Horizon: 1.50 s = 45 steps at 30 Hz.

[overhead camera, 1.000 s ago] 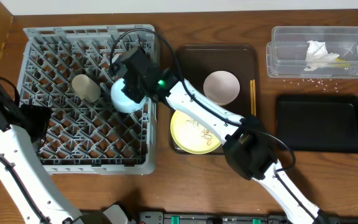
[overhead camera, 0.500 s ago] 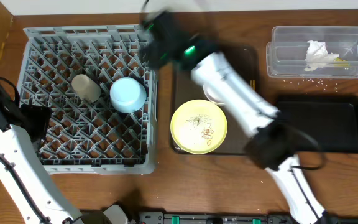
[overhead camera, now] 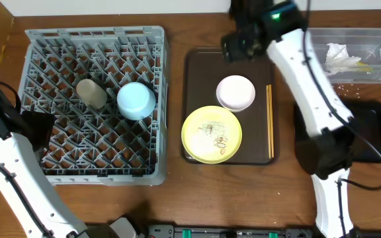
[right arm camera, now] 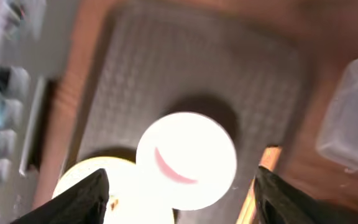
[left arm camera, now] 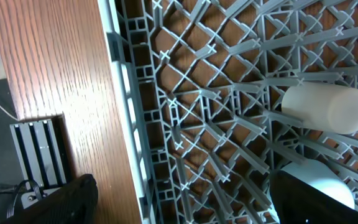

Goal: Sort waste into correct bins and load items into the dishwasher
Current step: 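Release the bowl and return the right gripper to the tray, then grasp the white saucer with the right gripper, then carry the saucer with the right gripper and stand it in the rack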

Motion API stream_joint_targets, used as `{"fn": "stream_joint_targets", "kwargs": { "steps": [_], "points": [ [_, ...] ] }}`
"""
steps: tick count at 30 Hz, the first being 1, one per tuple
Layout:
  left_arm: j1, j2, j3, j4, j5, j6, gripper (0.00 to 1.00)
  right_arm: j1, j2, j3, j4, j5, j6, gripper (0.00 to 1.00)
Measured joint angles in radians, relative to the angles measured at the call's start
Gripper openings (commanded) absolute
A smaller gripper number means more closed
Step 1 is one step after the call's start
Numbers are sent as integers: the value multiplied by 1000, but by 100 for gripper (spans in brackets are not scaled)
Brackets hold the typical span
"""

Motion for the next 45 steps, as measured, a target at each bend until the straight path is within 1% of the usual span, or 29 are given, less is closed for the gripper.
{"fn": "stream_joint_targets", "kwargs": {
  "steps": [3, 8, 10, 13, 15, 16, 18, 19, 20, 23, 26, 29, 32, 34, 38, 41, 45],
  "points": [
    [0, 0, 0, 0, 0, 0, 89, 10, 32, -119, 67, -31, 2, 67],
    [0, 0, 0, 0, 0, 0, 90, 42, 69, -322, 246, -60, 27, 57],
    [0, 0, 0, 0, 0, 0, 89, 71, 72, -377, 312, -68, 47, 55],
    [0, 0, 0, 0, 0, 0, 90, 124, 72, -434, 407, -38, 94, 54],
    [0, 0, 0, 0, 0, 0, 90, 163, 72, -479, 449, 24, 140, 49],
    [0, 0, 0, 0, 0, 0, 90, 175, 72, -495, 457, 52, 155, 44],
    [0, 0, 0, 0, 0, 0, 89, 190, 72, -521, 482, 106, 184, 28],
    [0, 0, 0, 0, 0, 0, 90, 198, 73, -532, 494, 137, 192, 17],
    [0, 0, 0, 0, 0, 0, 90, 201, 73, -536, 503, 159, 201, 2],
    [0, 0, 0, 0, 0, 0, 89, 213, 73, -535, 523, 210, 214, 1],
    [0, 0, 0, 0, 0, 0, 90, 221, 73, -492, 517, 229, 211, 1],
    [0, 0, 0, 0, 0, 0, 90, 223, 77, -396, 510, 216, 188, 1],
    [0, 0, 0, 0, 0, 0, 90, 223, 80, -246, 540, 160, 130, 1],
    [0, 0, 0, 0, 0, 0, 90, 222, 82, -160, 621, 88, 85, 1],
    [0, 0, 0, 0, 0, 0, 90, 223, 74, -50, 908, -91, 42, 1],
    [0, 0, 0, 0, 0, 0, 90, 223, 72, -47, 1102, -194, 95, 1],
    [0, 0, 0, 0, 0, 0, 90, 223, 103, -47, 1284, -316, 181, 1]
  ]
}}
